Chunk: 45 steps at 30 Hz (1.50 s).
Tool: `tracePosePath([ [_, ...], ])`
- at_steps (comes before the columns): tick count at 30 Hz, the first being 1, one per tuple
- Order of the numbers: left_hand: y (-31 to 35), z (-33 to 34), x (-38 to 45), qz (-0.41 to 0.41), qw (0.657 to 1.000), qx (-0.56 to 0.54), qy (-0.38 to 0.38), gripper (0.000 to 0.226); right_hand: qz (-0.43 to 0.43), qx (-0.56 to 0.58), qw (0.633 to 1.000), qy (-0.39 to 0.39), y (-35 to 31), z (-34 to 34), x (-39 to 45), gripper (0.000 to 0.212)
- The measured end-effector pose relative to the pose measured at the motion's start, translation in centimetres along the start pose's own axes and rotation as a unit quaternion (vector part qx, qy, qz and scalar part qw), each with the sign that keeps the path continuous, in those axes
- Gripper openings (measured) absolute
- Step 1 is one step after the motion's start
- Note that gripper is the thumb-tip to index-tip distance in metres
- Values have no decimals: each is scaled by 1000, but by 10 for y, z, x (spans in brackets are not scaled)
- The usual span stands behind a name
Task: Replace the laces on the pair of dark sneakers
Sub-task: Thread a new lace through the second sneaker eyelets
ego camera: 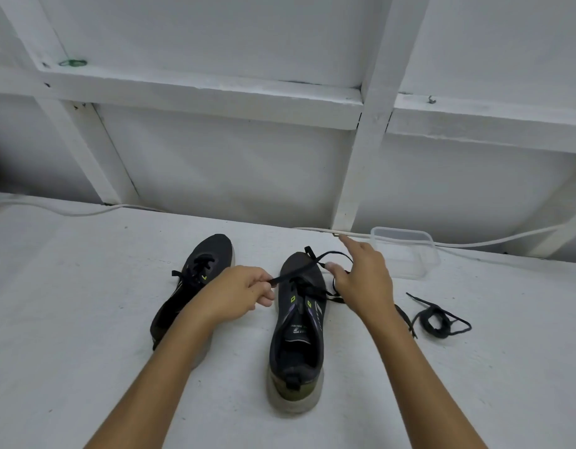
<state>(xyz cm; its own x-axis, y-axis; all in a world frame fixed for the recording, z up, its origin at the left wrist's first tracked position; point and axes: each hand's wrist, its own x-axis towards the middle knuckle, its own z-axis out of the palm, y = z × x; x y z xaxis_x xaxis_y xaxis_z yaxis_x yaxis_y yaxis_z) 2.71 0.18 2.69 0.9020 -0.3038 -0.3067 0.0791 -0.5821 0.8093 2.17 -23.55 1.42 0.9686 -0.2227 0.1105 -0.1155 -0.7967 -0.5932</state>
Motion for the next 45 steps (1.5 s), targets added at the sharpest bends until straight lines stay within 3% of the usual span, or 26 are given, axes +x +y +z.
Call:
tracePosePath([
  [2, -4, 12, 1, -14, 997, -50, 60, 16, -6, -4, 1000, 20, -1, 6, -13, 50],
  [4, -6, 23, 0, 0, 991, -68, 114, 14, -21, 36, 999, -13, -2, 10, -23, 26],
  [6, -7, 32, -2, 16, 982, -104, 154, 13, -26, 69, 992, -101, -3, 12, -31, 3],
  [9, -12, 43, -1, 9, 965, -180, 189, 12, -36, 80, 979, -183, -7, 13, -37, 11],
  [14, -19, 55, 0, -23, 913, -379, 150, 18, 8, 119, 968, -219, -13, 14, -35, 21],
  [20, -23, 67, 2, 2, 943, -266, 201, 14, 48, 146, 962, -228, -13, 20, -32, 25],
  [29, -24, 73, 7, 53, 960, -110, 252, 24, 62, 186, 957, -216, -9, 25, -34, 15],
  [34, -24, 72, 7, 58, 962, -103, 247, 24, 67, 193, 957, -207, -12, 28, -34, 21],
  [41, -19, 66, 7, 88, 966, -67, 234, 28, 74, 188, 963, -178, -14, 39, -39, 16],
  [45, -21, 63, 7, 123, 967, -20, 222, 19, 71, 218, 956, -184, -10, 37, -41, 13],
])
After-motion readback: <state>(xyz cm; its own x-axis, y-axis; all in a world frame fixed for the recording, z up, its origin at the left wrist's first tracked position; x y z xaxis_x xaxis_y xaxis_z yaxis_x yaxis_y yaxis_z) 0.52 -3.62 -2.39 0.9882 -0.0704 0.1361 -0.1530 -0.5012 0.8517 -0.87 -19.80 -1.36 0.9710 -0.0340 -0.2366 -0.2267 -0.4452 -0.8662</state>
